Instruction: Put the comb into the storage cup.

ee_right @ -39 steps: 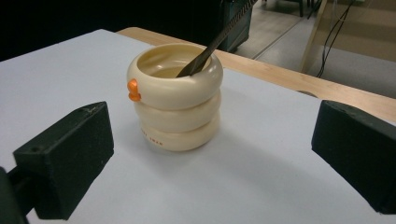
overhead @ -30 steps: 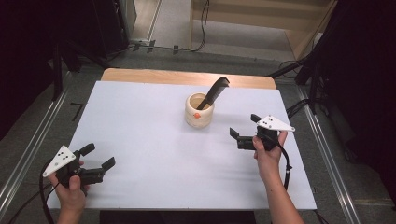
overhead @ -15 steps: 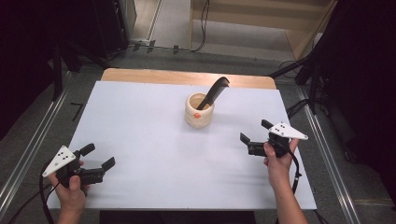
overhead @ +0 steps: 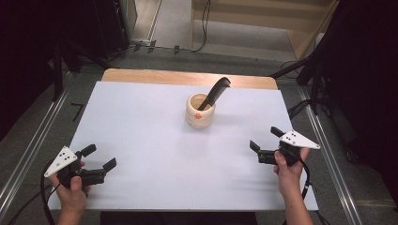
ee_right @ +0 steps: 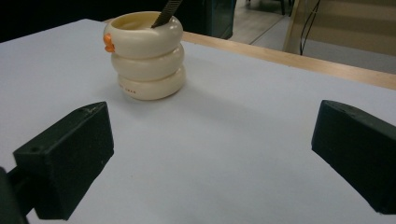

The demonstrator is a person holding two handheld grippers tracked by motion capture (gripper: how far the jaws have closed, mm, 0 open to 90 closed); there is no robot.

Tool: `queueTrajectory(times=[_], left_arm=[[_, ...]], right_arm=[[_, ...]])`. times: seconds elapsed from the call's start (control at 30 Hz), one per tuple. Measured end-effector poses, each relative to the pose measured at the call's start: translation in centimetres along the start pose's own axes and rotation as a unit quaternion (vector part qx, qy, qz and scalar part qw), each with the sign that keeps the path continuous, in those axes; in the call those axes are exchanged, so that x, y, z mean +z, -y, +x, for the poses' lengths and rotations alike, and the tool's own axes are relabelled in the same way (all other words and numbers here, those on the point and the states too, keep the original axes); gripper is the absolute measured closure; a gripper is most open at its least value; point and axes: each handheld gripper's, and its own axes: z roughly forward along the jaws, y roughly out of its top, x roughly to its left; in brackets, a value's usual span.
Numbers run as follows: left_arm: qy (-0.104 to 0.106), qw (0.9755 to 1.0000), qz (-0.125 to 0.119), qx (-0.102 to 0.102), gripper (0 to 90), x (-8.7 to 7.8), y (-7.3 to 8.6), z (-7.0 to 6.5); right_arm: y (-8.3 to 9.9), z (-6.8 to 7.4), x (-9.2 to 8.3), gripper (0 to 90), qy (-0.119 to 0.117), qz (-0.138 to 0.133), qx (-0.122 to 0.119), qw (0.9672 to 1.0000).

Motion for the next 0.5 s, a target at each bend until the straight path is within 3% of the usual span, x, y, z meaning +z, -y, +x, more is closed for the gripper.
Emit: queueTrajectory(times=[0.5], left_arm=[[-0.002, 1.0, 0.001, 0.0, 0.0, 0.0, 0.0, 0.0]], right_arm=[[2.1, -1.1, -2.2, 0.0, 0.013, 0.002, 0.014, 0.9998]])
